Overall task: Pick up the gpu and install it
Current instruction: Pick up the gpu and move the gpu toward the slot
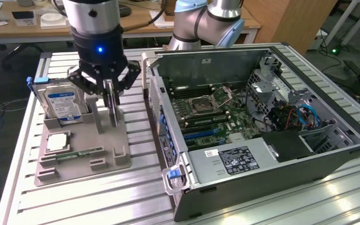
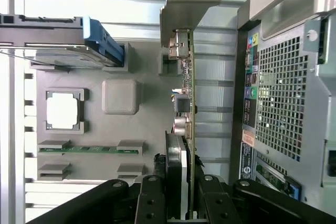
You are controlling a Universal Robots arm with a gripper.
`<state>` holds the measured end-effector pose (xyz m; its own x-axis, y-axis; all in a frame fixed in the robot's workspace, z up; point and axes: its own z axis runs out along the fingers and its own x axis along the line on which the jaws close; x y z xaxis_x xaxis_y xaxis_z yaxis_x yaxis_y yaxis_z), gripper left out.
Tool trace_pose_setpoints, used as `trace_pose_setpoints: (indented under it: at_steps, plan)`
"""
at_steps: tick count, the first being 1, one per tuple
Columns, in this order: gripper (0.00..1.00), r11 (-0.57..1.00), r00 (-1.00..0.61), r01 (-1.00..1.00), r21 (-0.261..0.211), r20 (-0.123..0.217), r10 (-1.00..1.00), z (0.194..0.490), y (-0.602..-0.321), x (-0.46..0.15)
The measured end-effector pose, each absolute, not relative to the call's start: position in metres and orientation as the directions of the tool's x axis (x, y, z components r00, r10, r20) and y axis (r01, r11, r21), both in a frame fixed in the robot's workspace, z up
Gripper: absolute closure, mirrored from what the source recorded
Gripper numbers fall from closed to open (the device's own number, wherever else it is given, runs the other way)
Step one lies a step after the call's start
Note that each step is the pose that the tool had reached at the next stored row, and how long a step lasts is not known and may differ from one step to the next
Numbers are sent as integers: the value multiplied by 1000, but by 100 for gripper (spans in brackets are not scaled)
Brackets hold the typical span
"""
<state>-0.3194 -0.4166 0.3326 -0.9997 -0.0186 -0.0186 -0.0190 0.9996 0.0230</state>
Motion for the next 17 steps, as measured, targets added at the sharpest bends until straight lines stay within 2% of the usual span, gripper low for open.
trace_pose_setpoints:
  at_steps: [17]
  plan:
    - [72, 1000, -1000, -19, 23, -19, -19, 410, -417, -319]
